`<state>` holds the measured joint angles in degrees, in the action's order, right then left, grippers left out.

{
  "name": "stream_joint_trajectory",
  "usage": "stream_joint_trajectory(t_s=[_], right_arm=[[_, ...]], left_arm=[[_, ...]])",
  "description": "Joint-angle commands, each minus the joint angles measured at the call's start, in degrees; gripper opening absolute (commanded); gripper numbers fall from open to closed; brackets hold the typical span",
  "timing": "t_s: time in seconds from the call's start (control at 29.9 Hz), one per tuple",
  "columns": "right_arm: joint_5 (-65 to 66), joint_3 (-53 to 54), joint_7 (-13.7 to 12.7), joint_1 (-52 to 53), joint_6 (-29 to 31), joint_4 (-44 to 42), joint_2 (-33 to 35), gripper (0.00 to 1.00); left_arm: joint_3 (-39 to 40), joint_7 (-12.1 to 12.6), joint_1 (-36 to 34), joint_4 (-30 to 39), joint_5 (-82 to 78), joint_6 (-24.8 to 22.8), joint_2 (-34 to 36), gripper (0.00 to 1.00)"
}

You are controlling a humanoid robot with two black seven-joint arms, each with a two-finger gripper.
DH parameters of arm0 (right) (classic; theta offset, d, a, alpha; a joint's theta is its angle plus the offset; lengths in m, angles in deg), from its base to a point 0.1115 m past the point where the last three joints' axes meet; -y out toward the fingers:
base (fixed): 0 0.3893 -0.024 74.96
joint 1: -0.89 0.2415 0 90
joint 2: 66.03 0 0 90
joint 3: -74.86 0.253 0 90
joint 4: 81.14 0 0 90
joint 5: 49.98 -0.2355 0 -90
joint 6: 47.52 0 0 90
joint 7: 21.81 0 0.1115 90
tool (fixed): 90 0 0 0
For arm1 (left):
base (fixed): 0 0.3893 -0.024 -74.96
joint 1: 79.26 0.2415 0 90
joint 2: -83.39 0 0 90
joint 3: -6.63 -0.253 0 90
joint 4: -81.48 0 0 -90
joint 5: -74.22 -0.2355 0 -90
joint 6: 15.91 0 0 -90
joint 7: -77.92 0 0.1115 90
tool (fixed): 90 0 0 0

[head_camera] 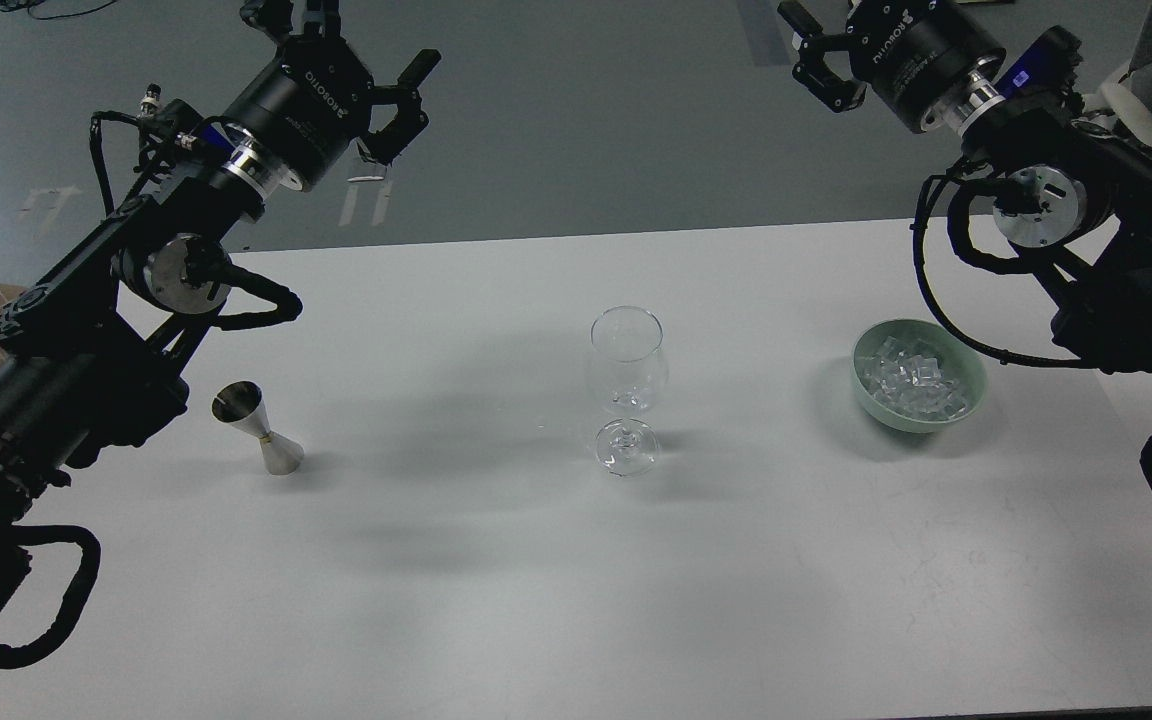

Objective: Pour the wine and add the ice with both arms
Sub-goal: 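Move the left gripper down toward the metal jigger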

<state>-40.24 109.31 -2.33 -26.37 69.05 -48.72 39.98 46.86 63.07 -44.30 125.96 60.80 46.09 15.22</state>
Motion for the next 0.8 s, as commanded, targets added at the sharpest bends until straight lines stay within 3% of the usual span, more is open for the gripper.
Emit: stream_joint_trajectory(t_s=[0.0, 0.4, 0.77], right_arm=[[-0.2, -0.1, -0.1, -0.1, 0.3, 0.1, 0.1, 1.00], [0.2, -0.3, 0.6, -0.1, 0.1, -1.3, 0.0, 1.00], [0.1, -1.0, 0.2, 0.3, 0.1, -1.6, -0.5, 1.00]], left_arm=[[-0.1, 0.0, 0.0, 0.1, 0.0, 0.0, 0.1, 0.98], [4.8, 0.3, -0.2, -6.4, 1.0, 0.1, -2.1, 0.98], [4.5, 0.0, -0.2, -4.1, 1.0, 0.1, -1.7, 0.98]])
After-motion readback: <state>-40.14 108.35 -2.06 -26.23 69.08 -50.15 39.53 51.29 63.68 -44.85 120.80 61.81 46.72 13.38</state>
